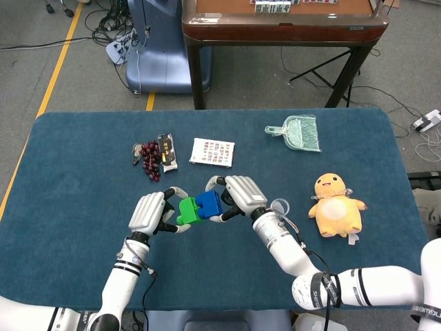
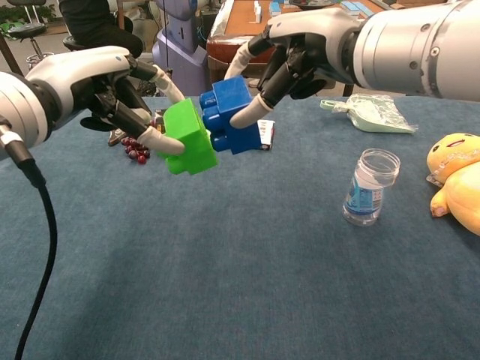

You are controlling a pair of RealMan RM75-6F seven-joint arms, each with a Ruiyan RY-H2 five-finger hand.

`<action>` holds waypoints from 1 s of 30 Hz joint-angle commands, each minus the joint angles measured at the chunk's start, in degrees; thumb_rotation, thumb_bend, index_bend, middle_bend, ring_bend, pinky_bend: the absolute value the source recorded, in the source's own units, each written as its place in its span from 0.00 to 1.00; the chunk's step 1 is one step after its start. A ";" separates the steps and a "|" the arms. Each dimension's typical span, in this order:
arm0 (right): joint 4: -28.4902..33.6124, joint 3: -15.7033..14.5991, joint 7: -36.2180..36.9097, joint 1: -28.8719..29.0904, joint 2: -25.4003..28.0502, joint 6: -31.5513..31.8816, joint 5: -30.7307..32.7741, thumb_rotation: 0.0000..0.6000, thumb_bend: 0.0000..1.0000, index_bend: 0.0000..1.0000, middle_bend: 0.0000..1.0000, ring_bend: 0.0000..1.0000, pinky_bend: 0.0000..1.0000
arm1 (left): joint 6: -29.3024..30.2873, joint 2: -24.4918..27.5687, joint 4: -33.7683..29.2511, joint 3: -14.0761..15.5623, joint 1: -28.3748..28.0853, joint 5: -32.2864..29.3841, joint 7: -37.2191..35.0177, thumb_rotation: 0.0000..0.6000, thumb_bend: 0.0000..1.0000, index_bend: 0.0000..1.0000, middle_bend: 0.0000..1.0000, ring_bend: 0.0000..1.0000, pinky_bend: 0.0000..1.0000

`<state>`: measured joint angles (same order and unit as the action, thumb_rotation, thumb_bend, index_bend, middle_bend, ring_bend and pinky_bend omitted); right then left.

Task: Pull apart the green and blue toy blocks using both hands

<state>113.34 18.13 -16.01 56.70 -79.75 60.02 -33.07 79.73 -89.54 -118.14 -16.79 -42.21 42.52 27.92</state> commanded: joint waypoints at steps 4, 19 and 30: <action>0.32 -0.17 0.52 -0.66 0.62 0.00 -0.73 1.00 0.07 0.65 1.00 1.00 1.00 | -0.01 0.10 0.50 0.36 0.39 0.25 0.20 1.00 0.07 0.72 1.00 1.00 1.00; -7.62 -4.67 -3.05 -1.05 -3.87 0.48 0.49 1.00 0.07 0.64 1.00 1.00 1.00 | -2.34 -1.04 4.43 4.21 1.18 1.55 1.94 1.00 0.07 0.69 1.00 1.00 1.00; -8.93 -5.06 -1.88 -2.73 -4.38 -0.85 -2.89 1.00 0.00 0.09 1.00 0.98 1.00 | -1.01 -1.03 5.15 5.26 2.24 3.19 3.95 1.00 0.02 0.16 1.00 1.00 1.00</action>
<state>103.79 13.00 -18.52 54.60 -84.78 59.14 -35.02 78.65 -90.65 -112.93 -11.57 -40.06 45.62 31.87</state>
